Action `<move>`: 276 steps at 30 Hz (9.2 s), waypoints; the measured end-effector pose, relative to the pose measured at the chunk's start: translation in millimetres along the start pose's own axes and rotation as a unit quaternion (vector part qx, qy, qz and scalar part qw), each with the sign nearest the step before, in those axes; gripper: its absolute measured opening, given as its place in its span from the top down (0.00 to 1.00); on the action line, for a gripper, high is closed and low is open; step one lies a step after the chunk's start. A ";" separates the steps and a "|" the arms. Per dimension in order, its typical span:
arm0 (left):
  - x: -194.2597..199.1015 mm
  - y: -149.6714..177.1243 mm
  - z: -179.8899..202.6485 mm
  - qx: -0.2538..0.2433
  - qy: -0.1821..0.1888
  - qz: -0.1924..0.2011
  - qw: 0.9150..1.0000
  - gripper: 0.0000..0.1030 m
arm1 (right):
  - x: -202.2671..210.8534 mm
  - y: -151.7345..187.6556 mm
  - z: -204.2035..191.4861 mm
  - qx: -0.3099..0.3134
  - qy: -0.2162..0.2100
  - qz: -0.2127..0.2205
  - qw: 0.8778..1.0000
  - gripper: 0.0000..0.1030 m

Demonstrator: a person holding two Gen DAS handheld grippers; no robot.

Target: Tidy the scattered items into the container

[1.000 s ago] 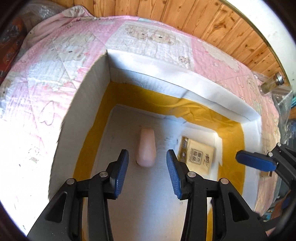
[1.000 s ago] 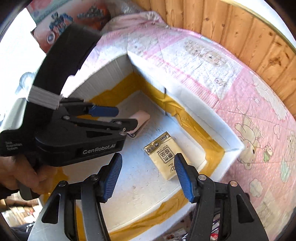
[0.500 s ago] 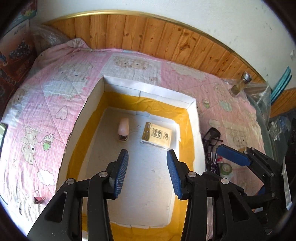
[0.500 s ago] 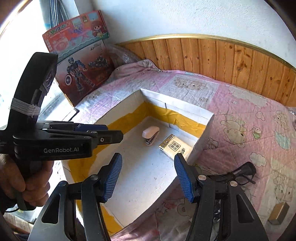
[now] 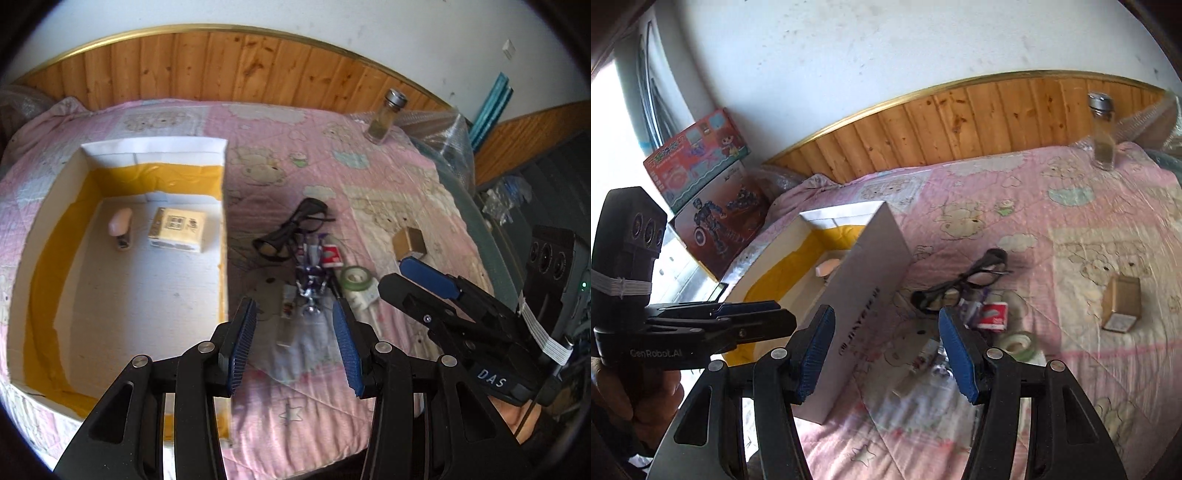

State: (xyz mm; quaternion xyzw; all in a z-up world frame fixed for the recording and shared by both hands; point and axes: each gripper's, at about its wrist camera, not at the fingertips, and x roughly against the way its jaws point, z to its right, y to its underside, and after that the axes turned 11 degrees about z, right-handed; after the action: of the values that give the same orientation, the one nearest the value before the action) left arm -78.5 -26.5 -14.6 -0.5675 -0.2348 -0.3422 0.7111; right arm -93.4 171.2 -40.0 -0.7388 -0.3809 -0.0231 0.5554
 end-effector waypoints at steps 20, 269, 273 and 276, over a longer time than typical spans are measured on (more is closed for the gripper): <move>-145.2 50.5 -0.3 0.005 -0.053 -0.109 0.993 0.55 | -48.3 57.8 108.4 0.001 0.106 -0.106 0.989 0.42; -5.5 -5.9 -244.1 0.239 -0.118 -0.036 0.963 0.70 | -340.4 -20.0 -208.6 0.237 -0.091 -0.285 0.924 0.52; 0.3 -3.4 -237.5 0.236 -0.122 -0.033 0.964 0.69 | -326.7 -29.3 -209.5 0.232 -0.092 -0.276 0.928 0.52; 5.0 -4.2 -229.6 0.228 -0.125 -0.028 0.965 0.69 | -316.1 -33.1 -208.4 0.229 -0.094 -0.275 0.929 0.52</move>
State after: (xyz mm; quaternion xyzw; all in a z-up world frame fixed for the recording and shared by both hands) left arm -90.9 -250.4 -64.7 -0.4220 -0.4091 -0.2264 0.7767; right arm -255.9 -170.3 -78.4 -0.4563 -0.6146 -0.0176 0.6433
